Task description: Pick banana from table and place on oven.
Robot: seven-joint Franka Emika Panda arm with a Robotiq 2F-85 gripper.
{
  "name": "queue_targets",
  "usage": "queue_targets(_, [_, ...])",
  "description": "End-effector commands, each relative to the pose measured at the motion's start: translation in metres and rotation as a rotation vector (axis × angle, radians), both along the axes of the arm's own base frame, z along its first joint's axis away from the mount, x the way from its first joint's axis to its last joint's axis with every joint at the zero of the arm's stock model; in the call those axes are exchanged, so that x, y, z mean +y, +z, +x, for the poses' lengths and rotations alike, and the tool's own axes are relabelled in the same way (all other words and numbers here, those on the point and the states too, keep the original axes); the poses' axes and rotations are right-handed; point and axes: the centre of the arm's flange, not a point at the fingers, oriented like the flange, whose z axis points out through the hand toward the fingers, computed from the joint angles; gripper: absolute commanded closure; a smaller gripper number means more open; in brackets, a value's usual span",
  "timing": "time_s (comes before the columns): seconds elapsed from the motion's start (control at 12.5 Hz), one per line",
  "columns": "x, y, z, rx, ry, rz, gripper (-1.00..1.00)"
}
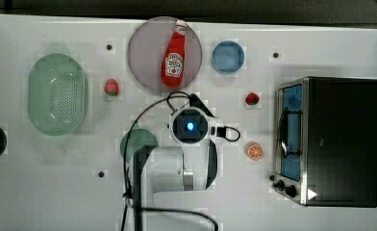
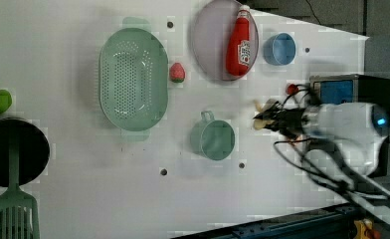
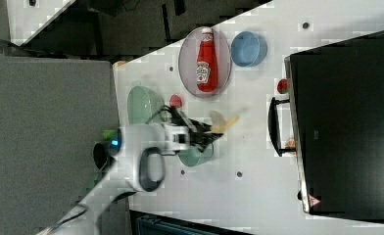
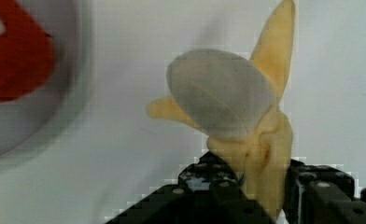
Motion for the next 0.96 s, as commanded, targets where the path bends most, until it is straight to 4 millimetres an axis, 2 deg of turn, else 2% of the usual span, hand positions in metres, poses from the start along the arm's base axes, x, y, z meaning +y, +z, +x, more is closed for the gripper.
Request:
queue_targets(0.08, [-0.010, 0.151, 0.029, -0.135, -0.073, 0.008, 0.45])
queue_targets(0.32, [-0.037, 0.256, 0.017, -0.079, -0.126, 0.007, 0.46])
queue_targets(0.48, [-0.077, 0.298, 0.006, -0.051, -0.196, 0.015, 0.45])
queue_targets(0.64, [-0.133, 0.311, -0.002, -0.050, -0.255, 0.004, 0.45])
queue_targets(0.96, [-0.247, 0.291, -0.013, -0.041, -0.064, -0.098, 0.45])
